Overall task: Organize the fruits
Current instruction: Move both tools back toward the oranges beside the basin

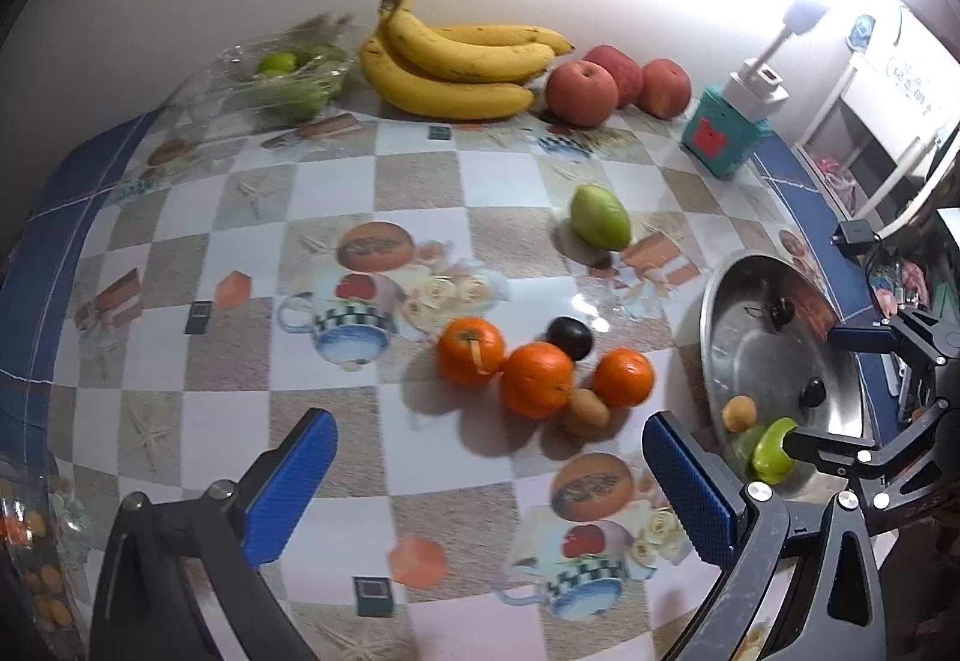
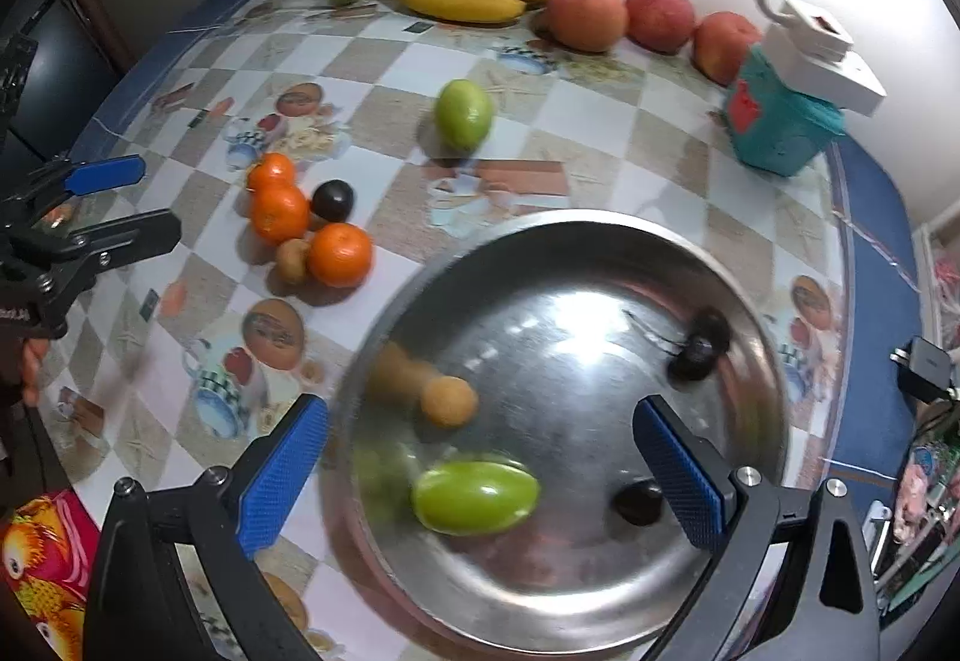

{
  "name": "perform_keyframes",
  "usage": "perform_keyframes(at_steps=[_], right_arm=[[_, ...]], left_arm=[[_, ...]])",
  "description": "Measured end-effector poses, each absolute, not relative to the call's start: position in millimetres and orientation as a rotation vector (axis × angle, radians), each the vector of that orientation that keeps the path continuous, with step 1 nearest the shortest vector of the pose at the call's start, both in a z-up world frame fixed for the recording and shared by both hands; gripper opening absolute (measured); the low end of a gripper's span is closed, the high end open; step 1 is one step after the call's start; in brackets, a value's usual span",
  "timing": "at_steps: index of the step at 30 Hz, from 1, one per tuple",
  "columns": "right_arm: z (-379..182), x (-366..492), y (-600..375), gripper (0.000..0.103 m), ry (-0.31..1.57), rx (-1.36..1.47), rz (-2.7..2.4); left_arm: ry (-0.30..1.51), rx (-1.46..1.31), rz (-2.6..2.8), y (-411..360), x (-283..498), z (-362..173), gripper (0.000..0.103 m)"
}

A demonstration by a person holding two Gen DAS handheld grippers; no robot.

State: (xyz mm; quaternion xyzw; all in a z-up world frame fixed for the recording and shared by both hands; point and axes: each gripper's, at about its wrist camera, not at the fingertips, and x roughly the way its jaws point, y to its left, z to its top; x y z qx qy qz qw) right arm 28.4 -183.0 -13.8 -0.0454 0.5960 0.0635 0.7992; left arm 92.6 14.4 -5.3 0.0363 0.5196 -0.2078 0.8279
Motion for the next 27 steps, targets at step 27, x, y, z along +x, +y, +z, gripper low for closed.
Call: perform_keyframes(at_steps=[27], right_arm=[[-27, 84, -115, 0.101, 1.240, -0.309, 0.342]], left_arm=[[1.189, 0.159, -0.551, 28, 141, -30, 0.103]])
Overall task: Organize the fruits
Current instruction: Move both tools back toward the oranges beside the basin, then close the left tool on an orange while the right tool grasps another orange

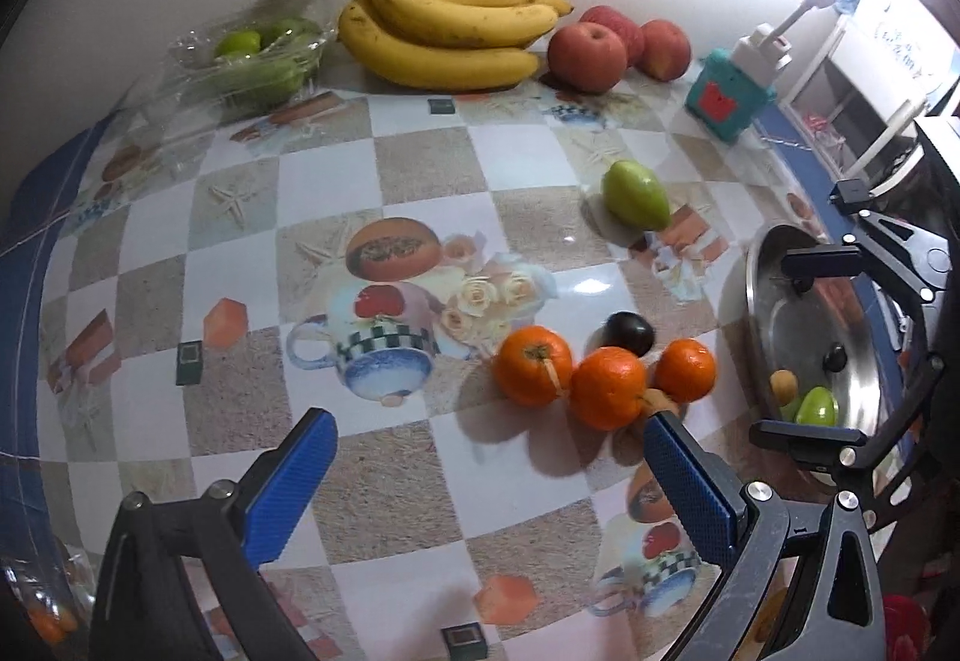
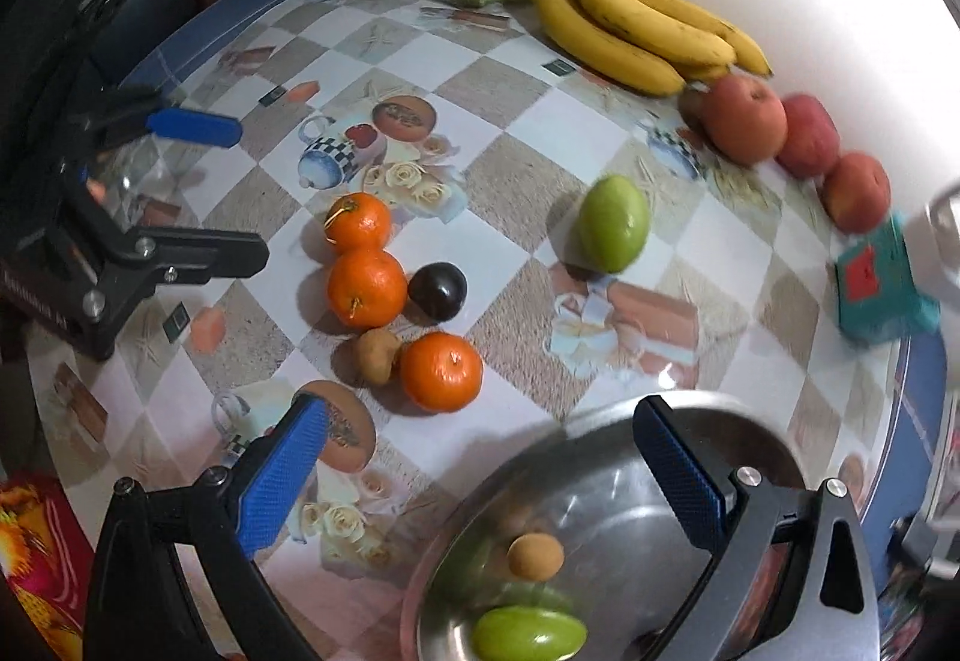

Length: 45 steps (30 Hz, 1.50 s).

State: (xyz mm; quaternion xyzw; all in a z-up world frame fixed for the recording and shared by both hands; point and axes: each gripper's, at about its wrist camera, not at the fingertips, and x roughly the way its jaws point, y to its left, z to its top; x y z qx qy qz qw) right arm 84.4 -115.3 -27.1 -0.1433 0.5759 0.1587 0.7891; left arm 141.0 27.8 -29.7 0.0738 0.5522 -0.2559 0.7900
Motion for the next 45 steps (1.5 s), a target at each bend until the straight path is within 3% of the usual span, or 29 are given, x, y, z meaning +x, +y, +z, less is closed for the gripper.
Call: perform_keyframes(at_steps=[7, 9, 14, 20, 30, 34, 40, 42, 45], right_arm=[[-36, 90, -103, 0.098, 1.227, -0.403, 0.388], [-40, 91, -100, 0.090, 1.240, -0.425, 0.408], [-56, 94, -95, 0.067, 1.300, -0.442, 0.447], [-68, 98, -96, 0.051, 1.330, -0.432, 0.454], [-80, 114, -99, 0.048, 1.350, -0.415, 0.469], [-84, 116, -95, 0.042, 1.353, -0.412, 0.479], [-86, 115, -90, 0.038, 1.341, -0.409, 0.482], [-85, 113, -89, 0.038, 1.339, -0.399, 0.479], [-79, 107, -91, 0.038, 1.333, -0.391, 0.478]], left_arm=[[1.248, 0.253, -0.596, 16, 145, -44, 0.097], [1.275, 0.250, -0.617, 13, 145, -50, 0.081], [1.322, 0.167, -0.687, 7, 148, -60, 0.071], [1.369, 0.021, -0.707, 11, 160, -63, 0.061], [1.411, -0.133, -0.647, 13, 182, -69, 0.058], [1.436, -0.188, -0.628, 16, 186, -75, 0.057], [1.437, -0.202, -0.615, 15, 186, -74, 0.047], [1.439, -0.209, -0.596, 18, 186, -75, 0.038], [1.446, -0.257, -0.593, 24, 187, -77, 0.038]])
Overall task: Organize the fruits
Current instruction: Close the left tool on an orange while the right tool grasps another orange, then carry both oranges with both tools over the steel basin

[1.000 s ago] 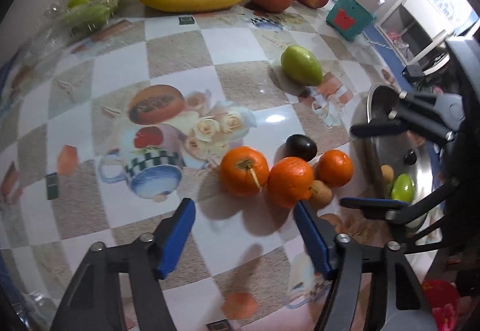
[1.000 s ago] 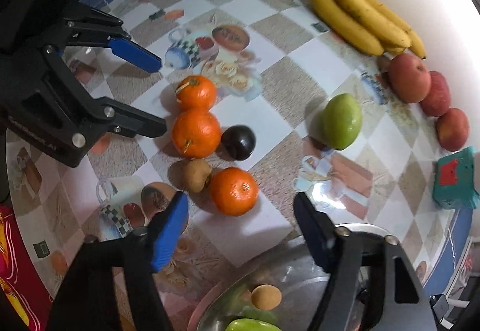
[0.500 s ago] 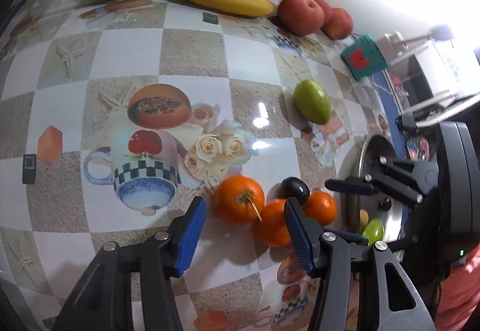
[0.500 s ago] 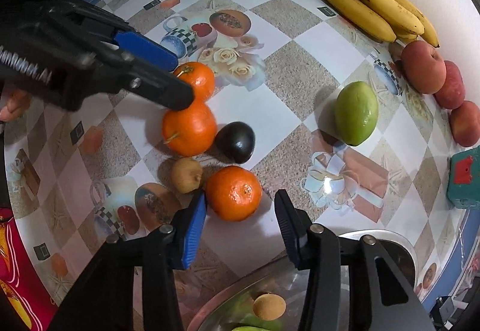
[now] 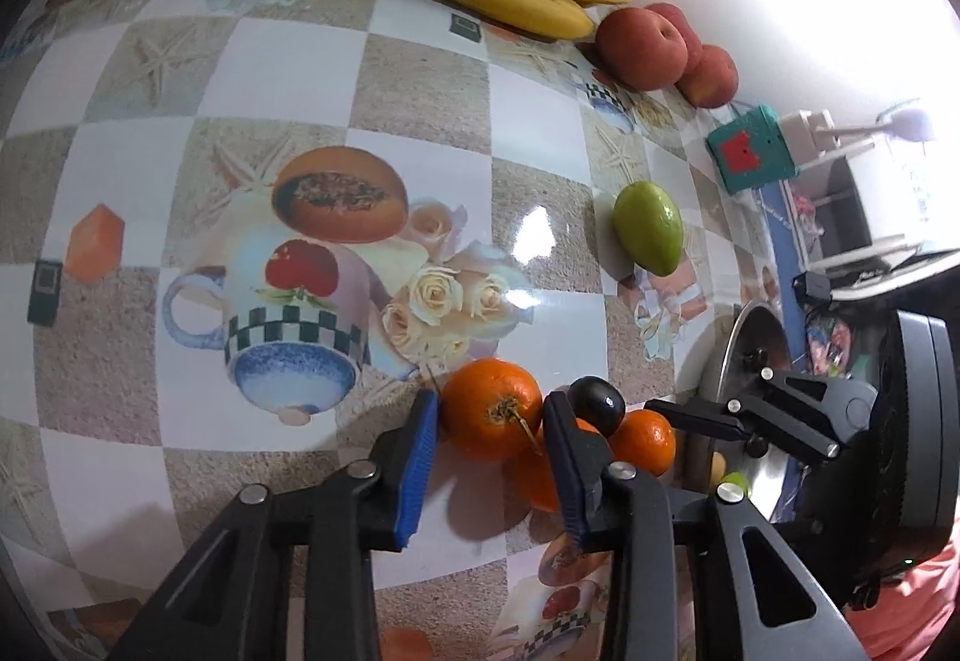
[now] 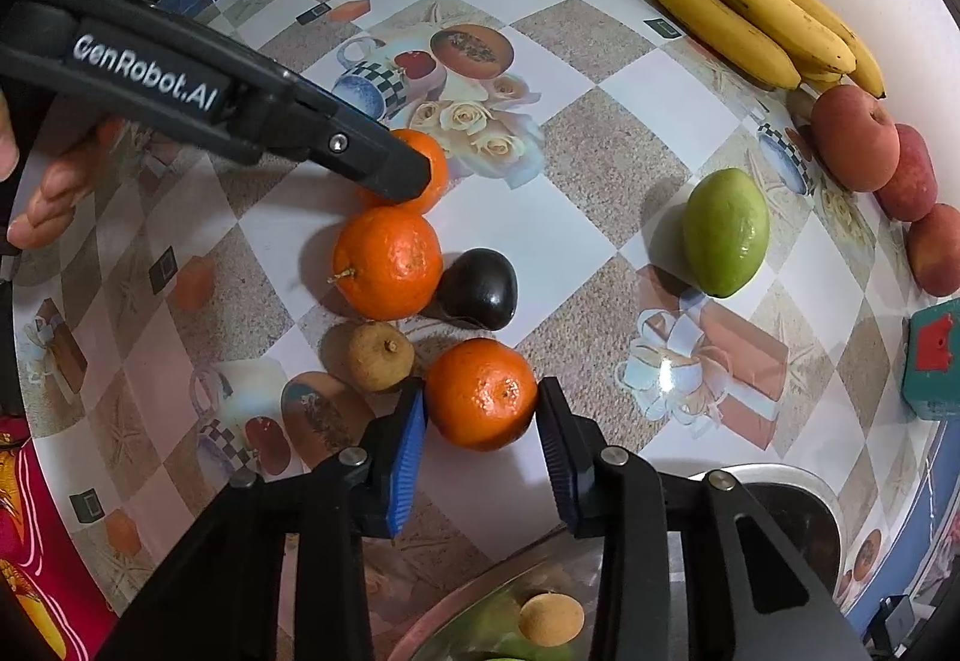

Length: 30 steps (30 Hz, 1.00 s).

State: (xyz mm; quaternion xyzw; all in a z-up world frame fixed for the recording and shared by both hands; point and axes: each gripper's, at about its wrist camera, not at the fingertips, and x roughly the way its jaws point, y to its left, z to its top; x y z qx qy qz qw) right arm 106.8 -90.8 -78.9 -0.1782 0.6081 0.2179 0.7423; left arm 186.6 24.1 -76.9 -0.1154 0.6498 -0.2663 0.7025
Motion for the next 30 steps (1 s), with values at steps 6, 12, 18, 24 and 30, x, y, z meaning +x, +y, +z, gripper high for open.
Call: perform_keyframes(at_steps=[6, 12, 18, 24, 30], right_arm=[[-63, 102, -98, 0.038, 1.308, -0.361, 0.466], [-45, 92, -98, 0.038, 1.285, -0.299, 0.438], [-25, 80, -100, 0.038, 1.262, -0.209, 0.374], [-6, 62, -112, 0.038, 1.252, -0.073, 0.285], [3, 42, -147, 0.038, 1.257, -0.028, 0.207]], left_arm=[[1.433, -0.286, -0.578, 25, 183, -74, 0.038], [1.408, -0.317, -0.552, 26, 176, -63, 0.038], [1.373, -0.336, -0.467, 31, 166, -43, 0.038], [1.339, -0.317, -0.409, 18, 150, -13, 0.038], [1.323, -0.308, -0.447, -16, 132, 12, 0.038]])
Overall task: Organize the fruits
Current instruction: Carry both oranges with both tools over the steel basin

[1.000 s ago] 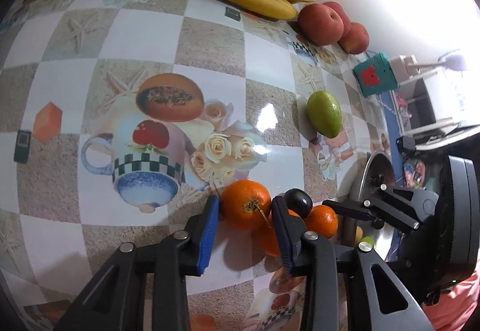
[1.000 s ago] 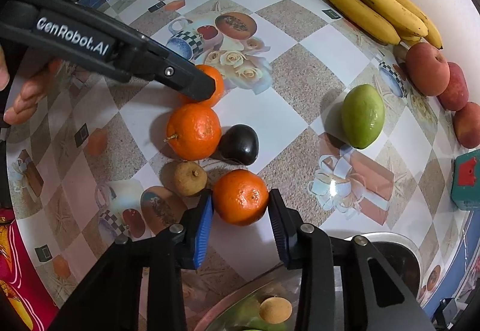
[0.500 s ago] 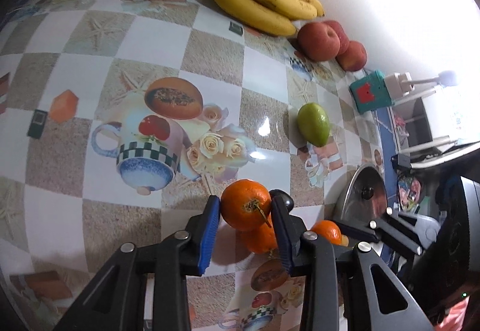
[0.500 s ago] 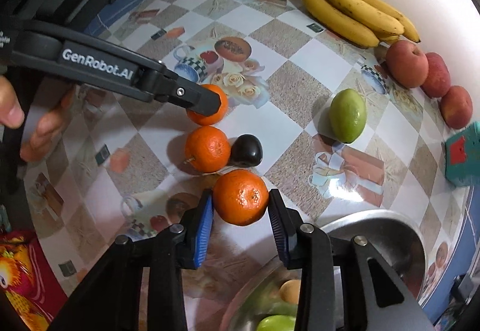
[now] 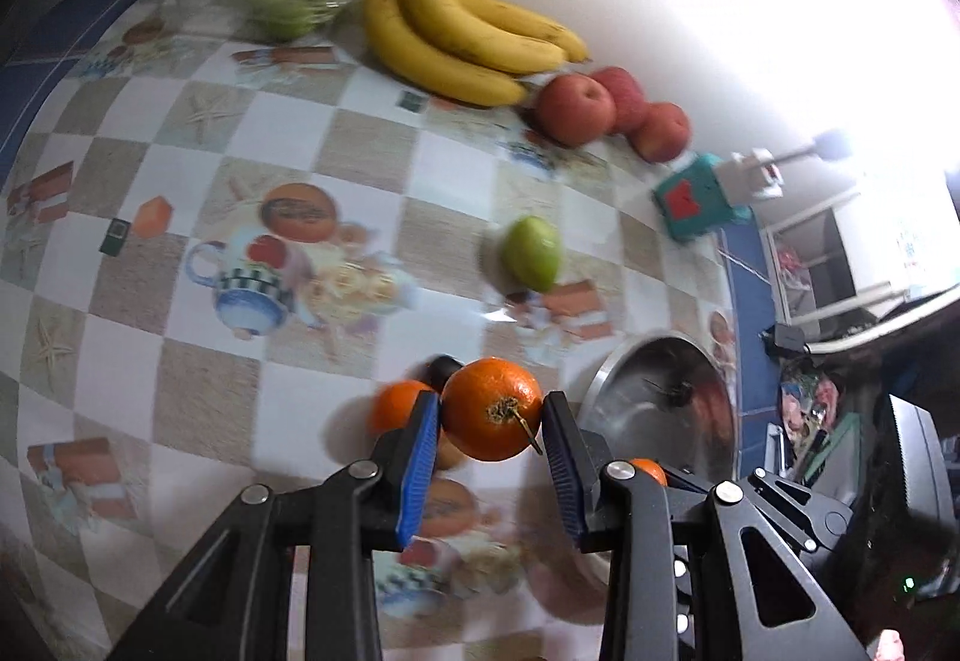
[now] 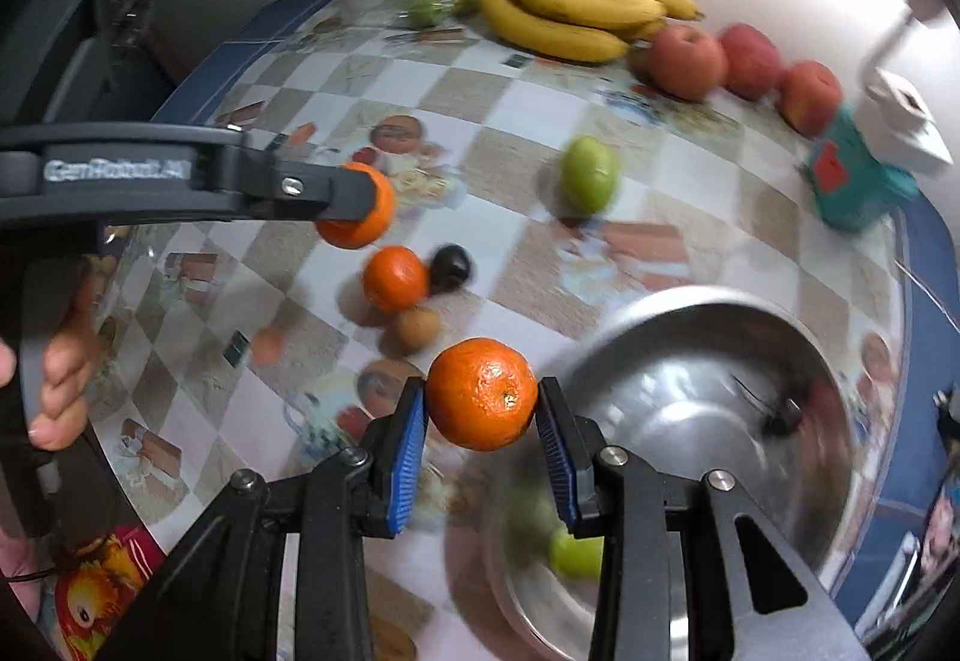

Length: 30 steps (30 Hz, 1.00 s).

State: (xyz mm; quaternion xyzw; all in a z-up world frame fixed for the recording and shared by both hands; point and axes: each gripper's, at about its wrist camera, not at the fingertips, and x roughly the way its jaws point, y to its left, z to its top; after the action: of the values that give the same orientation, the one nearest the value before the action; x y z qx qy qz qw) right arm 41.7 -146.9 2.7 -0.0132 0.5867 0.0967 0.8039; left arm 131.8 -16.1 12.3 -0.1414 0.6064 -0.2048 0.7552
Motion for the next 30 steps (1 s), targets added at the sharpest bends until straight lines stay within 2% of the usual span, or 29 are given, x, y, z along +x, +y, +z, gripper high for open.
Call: perform_keyframes(at_steps=[13, 20, 30], right_arm=[[3, -2, -242, 0.038, 1.280, 0.045, 0.037], [-8, -5, -278, 0.038, 1.292, 0.097, -0.025], [-39, 4, -295, 0.038, 1.336, 0.134, -0.065]], left_arm=[[1.332, -0.200, -0.566, -117, 102, 31, 0.038], [1.340, -0.115, -0.616, -170, 91, 17, 0.038], [1.368, -0.070, -0.554, -193, 90, -21, 0.038]])
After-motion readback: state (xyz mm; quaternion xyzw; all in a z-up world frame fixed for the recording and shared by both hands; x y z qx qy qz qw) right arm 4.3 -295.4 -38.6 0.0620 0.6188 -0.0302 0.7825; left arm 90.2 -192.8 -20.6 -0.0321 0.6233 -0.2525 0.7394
